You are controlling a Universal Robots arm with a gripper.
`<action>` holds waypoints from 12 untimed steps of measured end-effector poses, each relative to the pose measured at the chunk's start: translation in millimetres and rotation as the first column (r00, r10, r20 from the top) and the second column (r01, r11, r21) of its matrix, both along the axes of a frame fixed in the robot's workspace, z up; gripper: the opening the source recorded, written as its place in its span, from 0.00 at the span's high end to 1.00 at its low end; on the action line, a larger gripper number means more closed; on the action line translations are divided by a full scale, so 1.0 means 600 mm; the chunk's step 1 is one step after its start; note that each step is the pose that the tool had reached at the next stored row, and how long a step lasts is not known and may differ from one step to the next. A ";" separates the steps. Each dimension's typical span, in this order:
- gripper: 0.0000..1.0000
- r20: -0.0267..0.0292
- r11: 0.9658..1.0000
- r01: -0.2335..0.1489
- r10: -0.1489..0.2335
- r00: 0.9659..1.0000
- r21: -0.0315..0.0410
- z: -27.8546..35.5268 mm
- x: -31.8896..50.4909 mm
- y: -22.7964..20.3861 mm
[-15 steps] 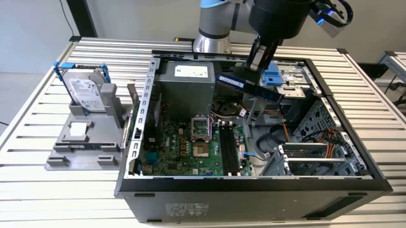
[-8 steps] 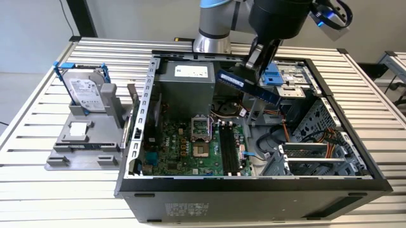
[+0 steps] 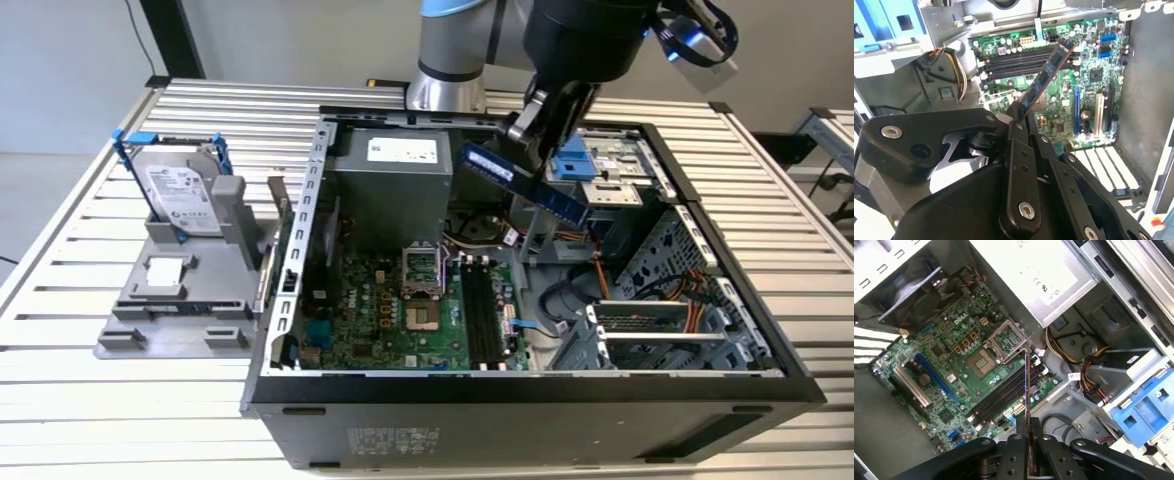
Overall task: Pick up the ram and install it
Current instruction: 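Pick up the ram and move it above insertion slot, then insert the ram into the slot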
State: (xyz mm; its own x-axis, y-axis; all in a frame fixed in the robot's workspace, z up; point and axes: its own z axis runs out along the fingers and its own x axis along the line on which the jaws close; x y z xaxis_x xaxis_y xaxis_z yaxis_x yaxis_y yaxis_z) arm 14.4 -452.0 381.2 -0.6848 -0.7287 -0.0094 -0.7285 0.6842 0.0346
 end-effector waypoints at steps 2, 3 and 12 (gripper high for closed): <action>1.00 0.000 1.000 0.028 -0.028 1.000 0.000 0.000 0.000 0.0000; 1.00 0.000 0.999 0.041 -0.041 0.999 0.000 0.000 0.000 0.0000; 1.00 0.000 0.988 0.152 -0.152 0.988 0.000 0.000 0.000 -0.0001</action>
